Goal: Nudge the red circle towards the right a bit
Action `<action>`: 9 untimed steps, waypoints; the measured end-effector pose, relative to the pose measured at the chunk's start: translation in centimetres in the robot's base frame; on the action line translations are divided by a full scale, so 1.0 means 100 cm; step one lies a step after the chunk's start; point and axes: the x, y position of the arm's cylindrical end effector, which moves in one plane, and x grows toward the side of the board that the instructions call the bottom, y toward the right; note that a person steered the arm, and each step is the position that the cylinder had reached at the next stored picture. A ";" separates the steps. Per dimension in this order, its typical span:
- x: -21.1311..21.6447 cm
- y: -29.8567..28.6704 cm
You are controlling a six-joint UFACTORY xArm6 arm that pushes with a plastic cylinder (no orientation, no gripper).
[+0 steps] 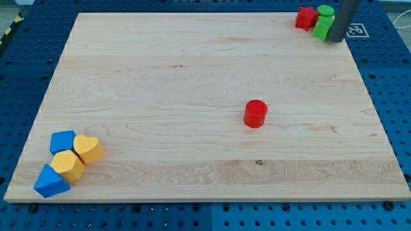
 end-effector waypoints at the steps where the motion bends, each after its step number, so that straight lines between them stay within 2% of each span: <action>1: -0.005 0.000; 2: -0.007 0.001; 3: 0.026 0.016; 5: 0.186 -0.004; 6: 0.249 -0.052; 7: 0.288 -0.132; 8: 0.303 -0.219; 9: 0.282 -0.258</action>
